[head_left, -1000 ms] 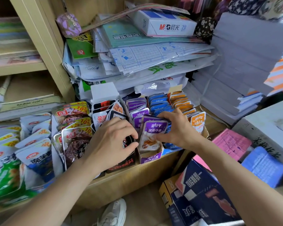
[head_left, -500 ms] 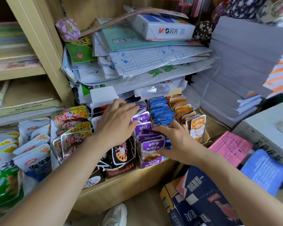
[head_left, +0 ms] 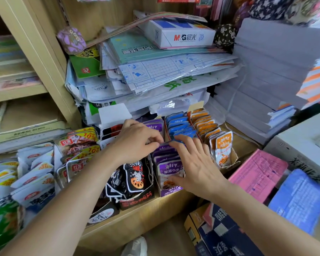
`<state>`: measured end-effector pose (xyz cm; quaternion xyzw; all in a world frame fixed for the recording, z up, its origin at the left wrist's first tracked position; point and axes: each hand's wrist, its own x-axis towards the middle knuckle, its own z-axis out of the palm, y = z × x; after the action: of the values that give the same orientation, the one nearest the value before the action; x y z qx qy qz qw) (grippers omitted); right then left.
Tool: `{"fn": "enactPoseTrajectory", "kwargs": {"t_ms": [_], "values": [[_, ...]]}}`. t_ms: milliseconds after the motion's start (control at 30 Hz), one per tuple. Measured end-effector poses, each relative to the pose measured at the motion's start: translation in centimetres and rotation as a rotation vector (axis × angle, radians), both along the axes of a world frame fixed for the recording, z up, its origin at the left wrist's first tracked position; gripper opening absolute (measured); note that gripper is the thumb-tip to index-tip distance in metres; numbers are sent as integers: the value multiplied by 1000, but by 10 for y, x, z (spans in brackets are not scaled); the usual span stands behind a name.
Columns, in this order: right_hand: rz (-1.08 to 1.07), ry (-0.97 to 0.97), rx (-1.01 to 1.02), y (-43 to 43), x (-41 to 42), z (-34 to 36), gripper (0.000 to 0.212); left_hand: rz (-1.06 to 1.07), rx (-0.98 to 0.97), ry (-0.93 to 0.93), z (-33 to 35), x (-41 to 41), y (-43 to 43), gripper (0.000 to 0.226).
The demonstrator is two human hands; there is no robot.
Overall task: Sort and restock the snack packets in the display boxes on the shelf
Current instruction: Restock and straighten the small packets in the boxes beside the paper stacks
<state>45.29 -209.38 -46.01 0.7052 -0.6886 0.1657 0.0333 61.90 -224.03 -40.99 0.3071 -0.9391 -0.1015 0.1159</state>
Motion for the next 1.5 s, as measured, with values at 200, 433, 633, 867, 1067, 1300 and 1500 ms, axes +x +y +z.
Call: {"fn": "enactPoseTrajectory", "kwargs": {"t_ms": [200, 433, 633, 867, 1067, 1300, 1500], "values": [[23, -55, -19, 2, -3, 0, 77, 40, -49, -18, 0, 0, 3, 20], [59, -71, -111, 9, -9, -7, 48, 19, -12, 38, 0, -2, -4, 16], [80, -110, -105, 18, -13, -7, 40, -14, -21, -38, 1, -3, -4, 36], [106, -142, -85, 24, -13, -5, 41, 25, -111, -92, 5, -9, 4, 33], [106, -153, -80, 25, -13, -5, 39, 21, -67, -1, 4, -13, 3, 20], [76, -172, -109, 30, -11, -2, 50, -13, 146, 60, 27, -11, 2, 9], [-2, -187, -80, 26, -12, -3, 88, -70, 279, -100, 14, -18, 10, 11]]}}
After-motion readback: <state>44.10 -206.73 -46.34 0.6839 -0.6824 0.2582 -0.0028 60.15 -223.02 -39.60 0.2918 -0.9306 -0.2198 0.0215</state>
